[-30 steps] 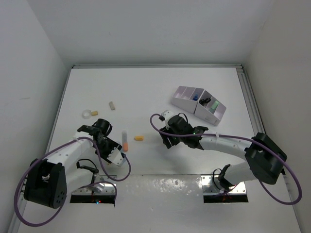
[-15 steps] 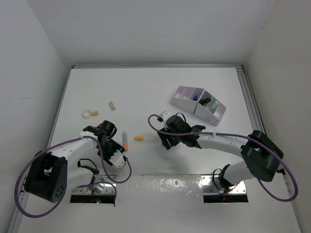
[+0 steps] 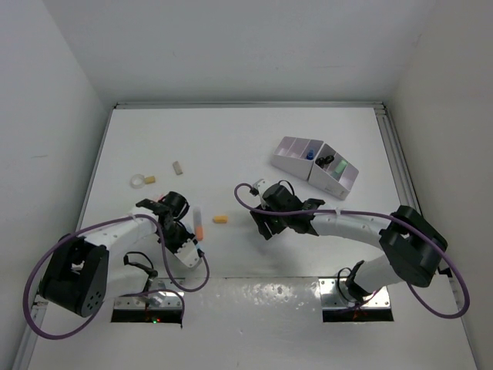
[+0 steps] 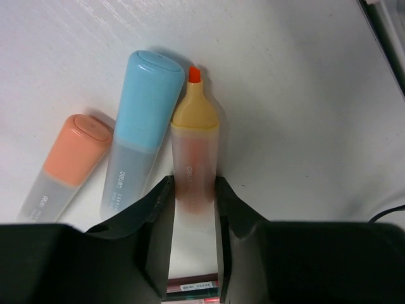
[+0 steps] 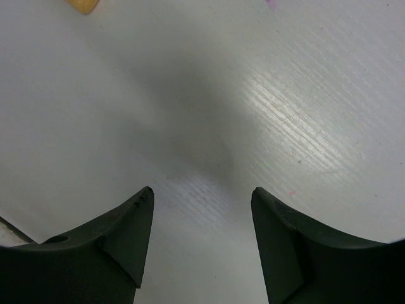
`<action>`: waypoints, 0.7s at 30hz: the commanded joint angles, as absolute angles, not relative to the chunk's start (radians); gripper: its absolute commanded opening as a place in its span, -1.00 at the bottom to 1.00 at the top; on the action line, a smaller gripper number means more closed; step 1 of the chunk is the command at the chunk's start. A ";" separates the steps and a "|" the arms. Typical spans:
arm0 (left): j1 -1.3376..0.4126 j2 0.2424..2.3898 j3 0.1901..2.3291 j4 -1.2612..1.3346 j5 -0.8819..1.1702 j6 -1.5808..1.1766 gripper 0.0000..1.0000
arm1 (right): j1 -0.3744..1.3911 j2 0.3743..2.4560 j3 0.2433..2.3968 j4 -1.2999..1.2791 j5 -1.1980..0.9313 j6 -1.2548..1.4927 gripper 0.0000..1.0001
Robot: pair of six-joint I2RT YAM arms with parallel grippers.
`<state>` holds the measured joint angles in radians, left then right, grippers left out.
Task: Sort the stationery into containers
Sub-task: Pick up the pen from the center of the board.
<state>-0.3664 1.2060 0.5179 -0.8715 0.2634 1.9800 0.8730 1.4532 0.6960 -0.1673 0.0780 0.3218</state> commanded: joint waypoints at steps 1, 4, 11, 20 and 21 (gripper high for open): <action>-0.380 1.207 0.500 -0.842 0.304 2.280 -0.90 | 0.871 1.427 0.729 -0.164 0.094 0.328 0.24; -0.383 1.178 0.473 -0.828 0.334 2.247 -0.93 | 0.871 1.428 0.735 -0.166 0.089 0.331 0.24; -0.380 1.140 0.459 -0.804 0.365 2.077 -1.00 | 0.870 1.416 0.765 -0.187 0.078 0.345 0.24; -0.310 0.999 0.615 -0.922 0.497 1.874 -1.00 | 0.859 1.382 0.874 -0.265 0.328 0.909 0.19; -0.308 0.953 0.612 -0.925 0.502 1.876 -1.00 | 0.859 1.384 0.883 -0.267 0.377 1.030 0.17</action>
